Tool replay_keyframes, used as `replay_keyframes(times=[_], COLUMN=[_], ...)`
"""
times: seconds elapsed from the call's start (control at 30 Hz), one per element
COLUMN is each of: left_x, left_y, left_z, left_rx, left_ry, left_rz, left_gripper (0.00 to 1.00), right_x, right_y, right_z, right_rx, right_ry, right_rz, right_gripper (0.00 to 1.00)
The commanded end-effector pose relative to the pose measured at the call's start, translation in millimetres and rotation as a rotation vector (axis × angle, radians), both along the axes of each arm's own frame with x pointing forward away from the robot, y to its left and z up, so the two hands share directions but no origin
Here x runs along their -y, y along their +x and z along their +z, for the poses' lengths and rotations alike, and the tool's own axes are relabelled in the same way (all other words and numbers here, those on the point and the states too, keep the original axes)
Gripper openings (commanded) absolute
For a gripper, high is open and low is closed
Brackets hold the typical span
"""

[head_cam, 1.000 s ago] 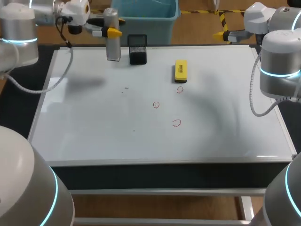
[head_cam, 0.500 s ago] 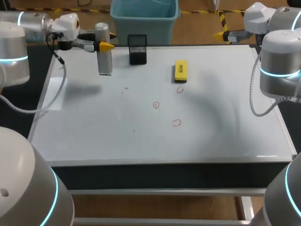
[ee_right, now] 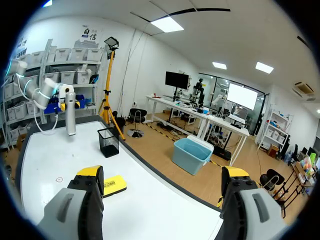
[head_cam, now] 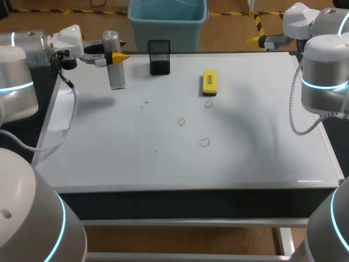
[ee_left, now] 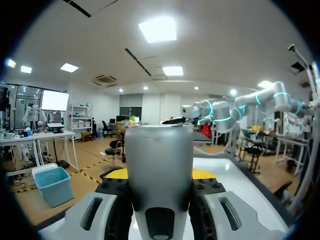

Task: Pick up the inspection probe, press it on each red-marked spot on the whiteboard one by one, put down the probe, pick up the eraser, and wipe off all the red marks.

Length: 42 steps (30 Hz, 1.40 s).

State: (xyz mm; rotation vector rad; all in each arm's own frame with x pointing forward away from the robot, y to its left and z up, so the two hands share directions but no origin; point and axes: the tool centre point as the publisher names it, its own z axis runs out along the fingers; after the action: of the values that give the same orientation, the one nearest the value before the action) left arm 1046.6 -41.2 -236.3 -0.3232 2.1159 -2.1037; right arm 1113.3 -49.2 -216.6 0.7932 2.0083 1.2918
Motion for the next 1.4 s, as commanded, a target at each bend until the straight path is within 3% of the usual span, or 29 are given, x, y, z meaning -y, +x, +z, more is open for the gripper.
replay_keyframes(times=[0.03,0.77,1.07,1.4], left_x=[7,7,7,7], left_y=[0.0,1.5,1.5,1.5], left_z=[-1.6,-2.6,-2.6,-2.6], left_rx=[-0.018,-0.03,-0.03,-0.03], left_ry=[0.019,0.019,0.019,0.019], left_rz=[0.404,0.401,0.401,0.401], left_gripper=[0.0,0.0,0.0,0.0], right_x=[0,0,-33,-75], right_y=[0.3,0.3,-7.2,-12.8], right_z=[0,0,6,-22], right_rx=[-0.001,-0.001,0.011,-0.013], right_ry=[-0.001,-0.001,-0.199,-0.465], right_rz=[0.001,0.001,0.33,0.699], right_gripper=[1.0,1.0,1.0,1.0])
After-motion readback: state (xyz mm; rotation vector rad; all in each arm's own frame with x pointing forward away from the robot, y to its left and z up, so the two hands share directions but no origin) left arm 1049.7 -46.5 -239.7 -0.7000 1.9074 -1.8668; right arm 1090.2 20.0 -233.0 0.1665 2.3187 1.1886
